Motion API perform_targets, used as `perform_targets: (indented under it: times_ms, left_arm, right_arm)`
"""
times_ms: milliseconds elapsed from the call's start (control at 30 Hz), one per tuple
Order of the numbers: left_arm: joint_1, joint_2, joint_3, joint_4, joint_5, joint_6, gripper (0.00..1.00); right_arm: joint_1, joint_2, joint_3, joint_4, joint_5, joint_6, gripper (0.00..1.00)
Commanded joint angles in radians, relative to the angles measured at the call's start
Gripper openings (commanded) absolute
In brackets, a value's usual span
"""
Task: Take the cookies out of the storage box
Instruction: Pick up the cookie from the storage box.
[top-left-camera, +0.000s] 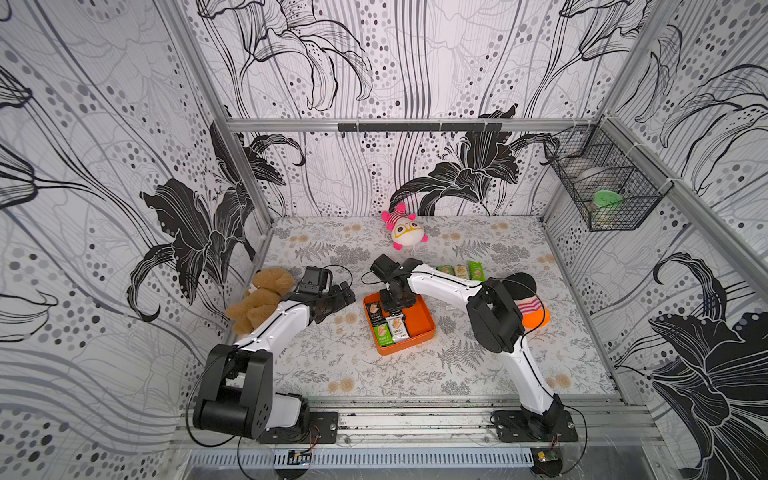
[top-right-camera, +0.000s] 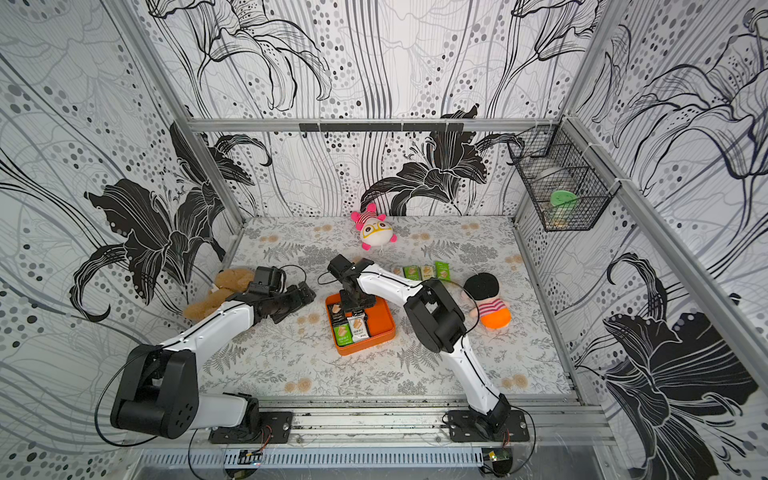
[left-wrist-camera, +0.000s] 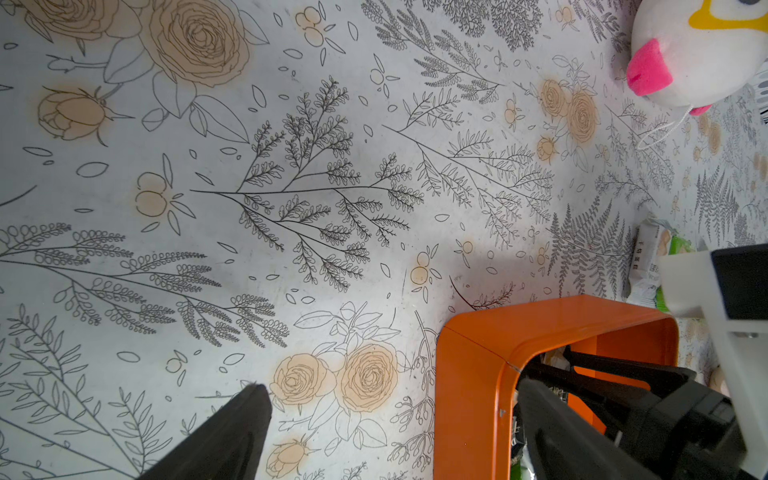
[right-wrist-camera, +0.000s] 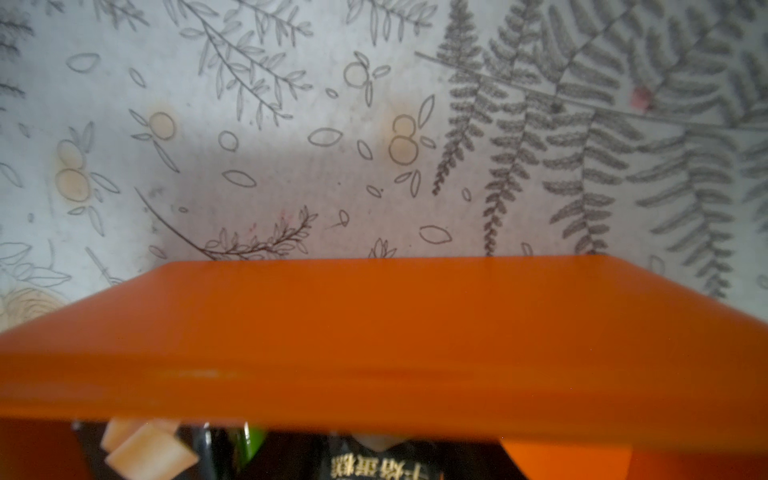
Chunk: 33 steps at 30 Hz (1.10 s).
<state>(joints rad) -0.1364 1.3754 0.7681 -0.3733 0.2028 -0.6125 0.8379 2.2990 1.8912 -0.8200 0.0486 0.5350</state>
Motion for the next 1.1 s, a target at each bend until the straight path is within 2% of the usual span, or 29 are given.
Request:
perform_targets:
  times_ms: [0,433,700,1067]
  left_arm:
    - [0.006,0.002,0.005,0.026,0.009,0.006,0.97]
    - [0.006,-0.007,0.013,0.017,0.028,0.008,0.97]
    - [0.004,-0.019,0.025,0.017,0.085,0.001,0.97]
    - [-0.048,0.019,0.057,0.05,0.093,-0.04,0.97]
  right_arm:
    - [0.006,-0.013,0.025,-0.026,0.038,0.012,0.47]
    - [0.005,-0.087,0.017,-0.018,0.057,0.011,0.47]
    - [0.004,-0.14,-0.04,-0.012,0.045,0.002,0.47]
    - [-0.009,-0.271,-0.164,0.027,0.04,0.023,0.47]
